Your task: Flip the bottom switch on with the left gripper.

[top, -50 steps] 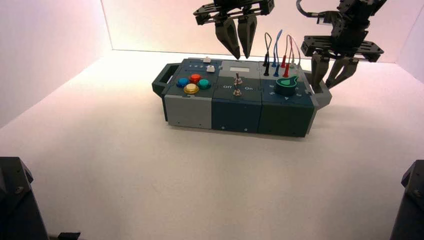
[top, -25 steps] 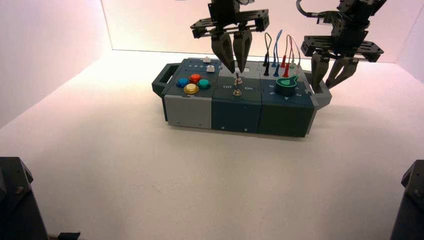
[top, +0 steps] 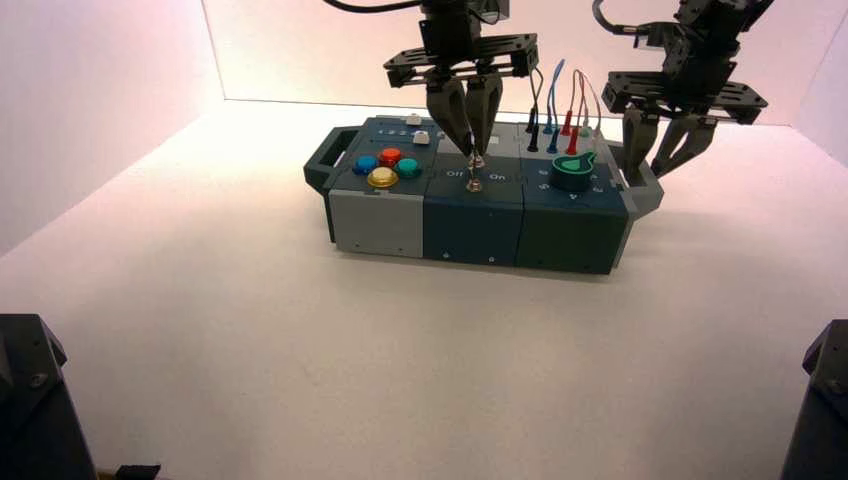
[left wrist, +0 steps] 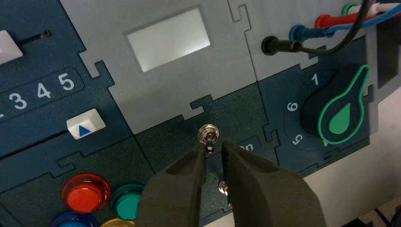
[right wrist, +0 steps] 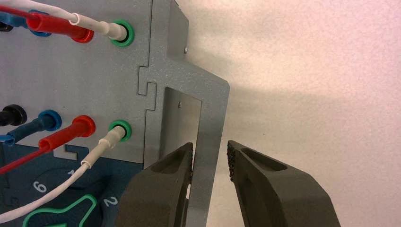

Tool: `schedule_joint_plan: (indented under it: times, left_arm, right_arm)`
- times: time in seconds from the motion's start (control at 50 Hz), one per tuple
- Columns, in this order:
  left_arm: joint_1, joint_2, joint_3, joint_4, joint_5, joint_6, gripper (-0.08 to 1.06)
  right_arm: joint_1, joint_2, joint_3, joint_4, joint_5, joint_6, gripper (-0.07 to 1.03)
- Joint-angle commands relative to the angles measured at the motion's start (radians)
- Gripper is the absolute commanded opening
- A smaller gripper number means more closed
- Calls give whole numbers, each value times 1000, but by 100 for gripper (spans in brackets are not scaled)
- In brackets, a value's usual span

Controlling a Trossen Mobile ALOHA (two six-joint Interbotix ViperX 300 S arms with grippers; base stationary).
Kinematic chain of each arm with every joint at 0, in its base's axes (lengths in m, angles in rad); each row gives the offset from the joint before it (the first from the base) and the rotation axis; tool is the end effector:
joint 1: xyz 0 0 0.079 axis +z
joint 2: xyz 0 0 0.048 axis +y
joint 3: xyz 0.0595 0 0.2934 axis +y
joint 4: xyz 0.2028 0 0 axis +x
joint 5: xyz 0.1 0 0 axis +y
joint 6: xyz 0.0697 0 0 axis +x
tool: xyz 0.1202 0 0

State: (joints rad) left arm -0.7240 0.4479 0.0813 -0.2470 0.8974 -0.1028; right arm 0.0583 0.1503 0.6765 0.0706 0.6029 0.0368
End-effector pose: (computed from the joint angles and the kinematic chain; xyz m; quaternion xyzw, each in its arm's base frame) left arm 0.3293 -0.3396 0.0288 0.0809 0.6640 -0.2531 0.6989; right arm 0.3337 0.0271 -0.0024 0.0298 0.6561 0.0060 0.7541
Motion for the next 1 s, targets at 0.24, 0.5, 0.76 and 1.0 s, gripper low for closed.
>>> schedule_joint_plan:
  times: [0.24,0.5,0.76,1.0]
  left_arm:
    - [-2,-15,-28,-5,-5,-9,17]
    - [-2,-15,-23,-6,-5,-9,17]
    - [-5,-15,-23,-12,-3,-9,17]
    - [-9,-12,-21,-14,-2,-9,17]
  right_arm:
    - [-8,-23,-9,-5,-2,2,40]
    - [-8,-23,-9,-3,-2,0,40]
    - [-8,-14,-9,-5,-2,2,40]
    - [-8,-15,-9,-3,0,2,40]
